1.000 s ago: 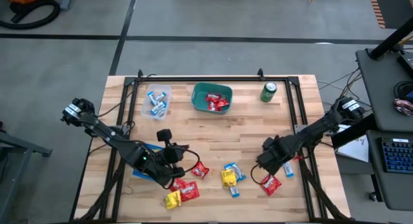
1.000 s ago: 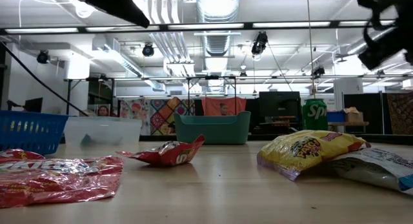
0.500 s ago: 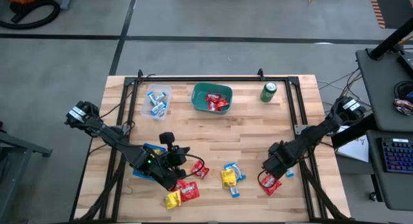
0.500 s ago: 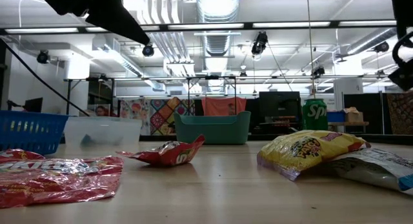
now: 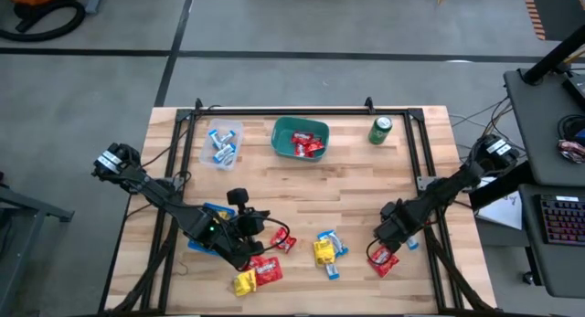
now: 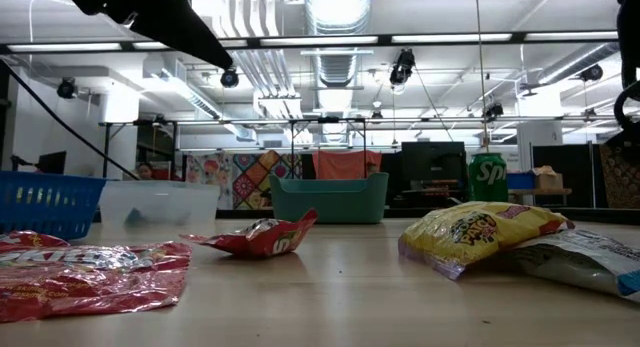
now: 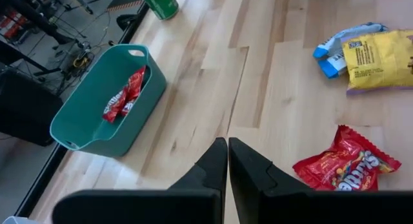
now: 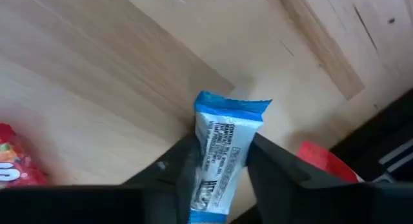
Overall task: Sort candy
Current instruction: Put the white candy into the transparent bin
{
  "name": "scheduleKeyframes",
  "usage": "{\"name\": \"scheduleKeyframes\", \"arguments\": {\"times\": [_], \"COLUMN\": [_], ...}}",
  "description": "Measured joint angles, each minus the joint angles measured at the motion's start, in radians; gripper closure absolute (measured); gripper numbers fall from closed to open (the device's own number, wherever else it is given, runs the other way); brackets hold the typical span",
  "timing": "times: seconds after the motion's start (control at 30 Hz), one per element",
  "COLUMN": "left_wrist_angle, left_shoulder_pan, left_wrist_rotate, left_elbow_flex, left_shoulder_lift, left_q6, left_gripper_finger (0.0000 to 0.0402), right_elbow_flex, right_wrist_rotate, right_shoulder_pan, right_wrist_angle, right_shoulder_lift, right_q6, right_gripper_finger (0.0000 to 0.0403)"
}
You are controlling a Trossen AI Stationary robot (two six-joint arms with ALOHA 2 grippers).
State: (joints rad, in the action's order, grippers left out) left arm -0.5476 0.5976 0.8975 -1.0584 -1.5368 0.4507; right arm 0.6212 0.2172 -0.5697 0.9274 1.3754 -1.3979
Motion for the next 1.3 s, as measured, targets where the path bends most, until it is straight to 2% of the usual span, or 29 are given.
{"name": "scheduleKeyframes", "arguments": {"times": [0.13,0.2,0.37,0.5,0.6,0.7,0.83,1.0,1.07,1.17,1.3], "left_wrist_angle": [0.023,0.061,0.204,0.307,0.371,0.442,0.552,0.661,0.716,0.786,0.832], "left_shoulder_pan": [-0.001,-0.002,-0.003,-0.003,-0.005,-0.013,-0.037,-0.065,-0.074,-0.086,-0.096], "left_wrist_rotate": [-0.003,-0.039,-0.213,-0.284,-0.280,-0.257,-0.255,-0.254,-0.254,-0.254,-0.253], "left_elbow_flex": [0.000,0.000,0.000,0.000,0.000,0.000,0.000,0.000,0.000,0.000,0.000], "left_shoulder_lift": [0.000,0.000,0.000,0.000,-0.004,-0.022,-0.057,-0.118,-0.144,-0.181,-0.219], "left_q6": [0.000,-0.014,-0.129,-0.218,-0.256,-0.297,-0.337,-0.346,-0.345,-0.346,-0.346], "left_gripper_finger": [0.0402,0.0402,0.0402,0.0402,0.0402,0.0402,0.0396,0.0365,0.0347,0.0317,0.0278], "right_elbow_flex": [-0.002,0.000,0.017,0.057,0.090,0.117,0.119,0.088,0.069,0.035,0.007], "right_wrist_rotate": [-0.018,-0.024,-0.060,-0.189,-0.299,-0.457,-0.681,-0.816,-0.824,-0.783,-0.695], "right_shoulder_pan": [0.000,0.000,0.000,0.001,0.001,0.001,0.001,0.011,0.021,0.033,0.040], "right_wrist_angle": [-0.031,-0.036,-0.040,-0.071,-0.099,-0.166,-0.382,-0.787,-0.990,-1.249,-1.465], "right_shoulder_lift": [-0.010,-0.011,-0.021,-0.051,-0.079,-0.111,-0.149,-0.150,-0.136,-0.106,-0.087], "right_q6": [0.014,0.030,0.060,0.075,0.108,0.187,0.383,0.764,0.919,1.143,1.338], "right_gripper_finger": [0.0354,0.0377,0.0374,0.0367,0.0372,0.0375,0.0375,0.0375,0.0375,0.0375,0.0375]}}
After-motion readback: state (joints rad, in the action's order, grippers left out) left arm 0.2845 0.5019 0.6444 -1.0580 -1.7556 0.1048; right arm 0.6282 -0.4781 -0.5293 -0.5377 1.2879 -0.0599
